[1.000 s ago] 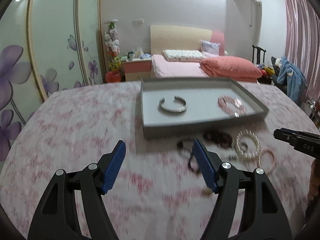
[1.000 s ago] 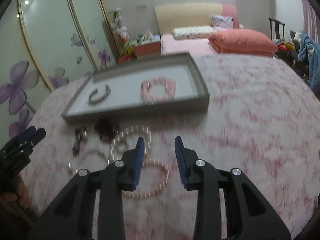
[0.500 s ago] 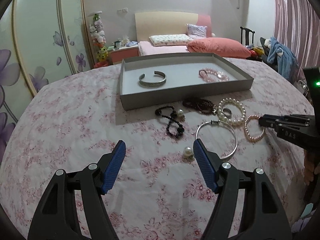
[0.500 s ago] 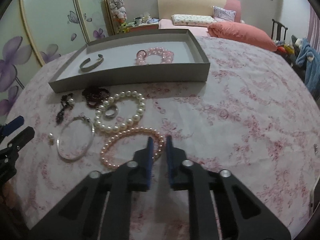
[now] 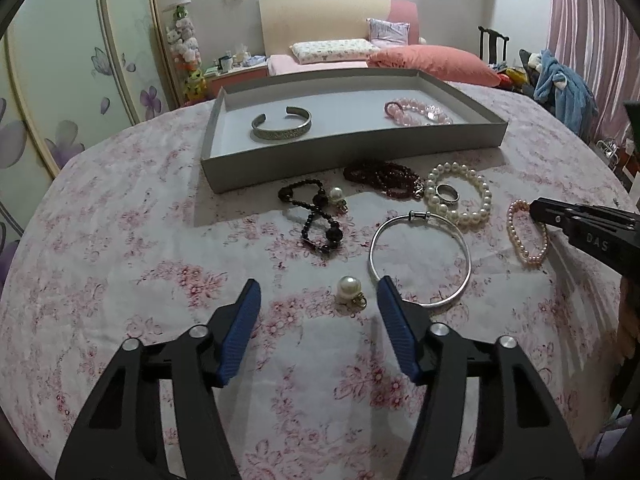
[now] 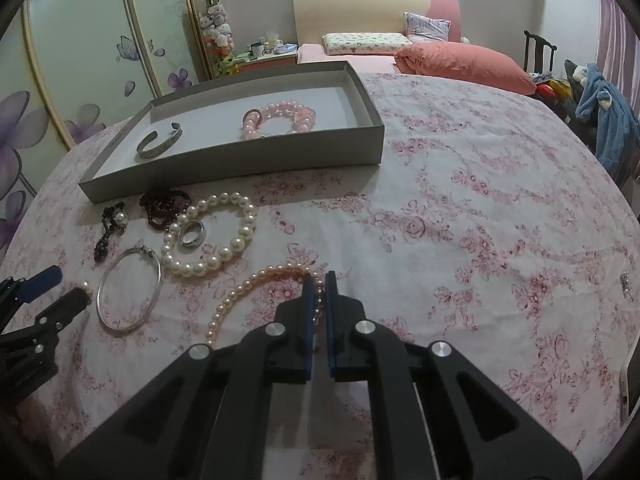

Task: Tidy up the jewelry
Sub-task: 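Grasp the pearl earring with the left gripper while the right gripper grasps the pink pearl strand, then carry the pearl earring and pink pearl strand into the tray and release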

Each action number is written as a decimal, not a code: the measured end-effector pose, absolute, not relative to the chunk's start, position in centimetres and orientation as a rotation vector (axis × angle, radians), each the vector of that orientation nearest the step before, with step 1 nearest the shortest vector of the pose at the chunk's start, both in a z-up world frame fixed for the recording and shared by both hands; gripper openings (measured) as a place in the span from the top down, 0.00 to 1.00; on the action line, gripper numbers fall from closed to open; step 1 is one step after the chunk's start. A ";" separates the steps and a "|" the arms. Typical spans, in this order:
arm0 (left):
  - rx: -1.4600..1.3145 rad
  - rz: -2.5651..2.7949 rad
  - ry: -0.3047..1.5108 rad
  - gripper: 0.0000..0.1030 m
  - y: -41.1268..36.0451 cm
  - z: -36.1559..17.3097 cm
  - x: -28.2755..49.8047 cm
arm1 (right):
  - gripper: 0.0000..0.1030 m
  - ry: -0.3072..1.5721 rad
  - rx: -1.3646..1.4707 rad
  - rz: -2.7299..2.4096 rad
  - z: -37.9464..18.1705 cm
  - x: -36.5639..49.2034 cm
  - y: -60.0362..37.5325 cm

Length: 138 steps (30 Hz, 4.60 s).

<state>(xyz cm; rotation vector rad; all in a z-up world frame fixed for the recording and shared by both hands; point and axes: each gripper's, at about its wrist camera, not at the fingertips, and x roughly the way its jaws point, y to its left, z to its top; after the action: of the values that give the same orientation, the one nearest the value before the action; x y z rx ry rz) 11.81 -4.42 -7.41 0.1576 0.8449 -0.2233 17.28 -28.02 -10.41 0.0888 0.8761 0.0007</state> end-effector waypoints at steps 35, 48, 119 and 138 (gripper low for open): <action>0.080 -0.163 0.868 0.55 -0.9 -7.4 12.3 | 0.93 0.875 0.115 0.013 -10.5 16.8 -28.6; 0.070 -0.143 0.882 0.86 -0.5 -7.6 12.7 | 0.94 0.874 0.120 0.010 -10.5 16.6 -28.5; 0.047 -0.078 0.438 0.86 -5.2 0.1 19.2 | 0.94 0.347 0.148 0.058 0.7 22.0 -22.9; 0.034 -0.120 0.559 0.86 -5.9 -2.8 25.4 | 0.94 0.540 0.246 0.082 -3.9 30.2 -23.8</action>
<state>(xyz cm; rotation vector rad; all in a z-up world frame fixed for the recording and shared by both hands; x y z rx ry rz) 25.43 -5.92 -2.80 0.0340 0.5585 -0.1197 30.19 -23.85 -3.92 0.2462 0.5396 0.0817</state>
